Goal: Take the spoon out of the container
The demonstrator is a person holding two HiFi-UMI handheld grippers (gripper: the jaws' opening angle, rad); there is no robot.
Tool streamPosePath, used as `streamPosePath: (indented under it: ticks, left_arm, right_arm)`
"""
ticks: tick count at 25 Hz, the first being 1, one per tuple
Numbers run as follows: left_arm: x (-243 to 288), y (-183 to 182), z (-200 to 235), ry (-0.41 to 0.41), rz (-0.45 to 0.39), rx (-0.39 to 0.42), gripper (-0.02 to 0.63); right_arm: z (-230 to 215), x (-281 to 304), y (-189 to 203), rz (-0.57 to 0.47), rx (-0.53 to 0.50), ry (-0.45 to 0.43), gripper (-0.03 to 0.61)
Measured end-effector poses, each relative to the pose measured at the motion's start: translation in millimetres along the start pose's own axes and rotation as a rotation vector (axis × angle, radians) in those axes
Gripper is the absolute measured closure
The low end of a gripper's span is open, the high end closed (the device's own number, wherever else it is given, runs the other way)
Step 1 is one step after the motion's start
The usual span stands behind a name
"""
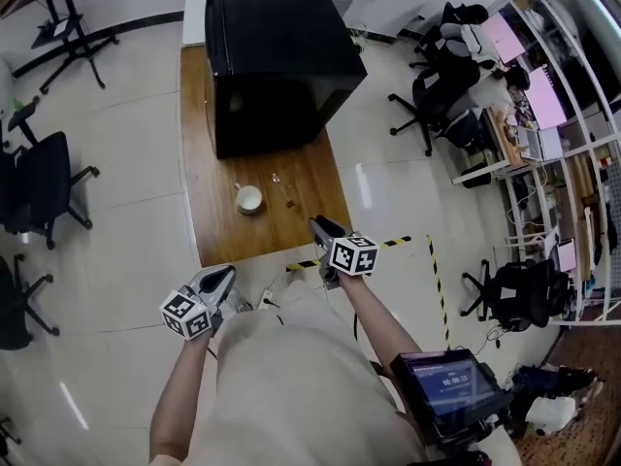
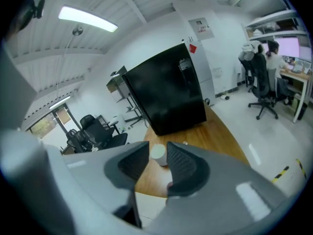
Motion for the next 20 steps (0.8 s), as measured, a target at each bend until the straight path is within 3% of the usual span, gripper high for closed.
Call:
streamPosePath:
  ticks: [3, 11, 17, 20]
  left_arm:
    - [-11, 10, -2, -0.027, 0.008, 0.001, 0.632]
    - [-34, 37, -25, -0.16, -0.02, -0.012, 0.632]
    - [-18, 75, -81, -0.231, -0.029, 0.014, 0.632]
    - [-10, 103, -115, -0.252, -0.031, 0.016, 0.632]
  right_arm:
    - [13, -6, 6, -0.001, 0.008, -0.054, 0.473]
    - [41, -50, 6, 0.001, -0.095, -0.179, 0.492]
    - [23, -119, 38, -0.029, -0.134, -0.221, 0.492]
    - [12, -163, 62, -0.072, -0.177, -0.197, 0.51]
Point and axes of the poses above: the fingertips, and each gripper's own axes: x forward along the fingers, z to its left, y out of its underside, the point moved 3 cm from there along -x, backward along the fingers, and after that the axes turned 2 degrees about -x, right-handed, at the moved point
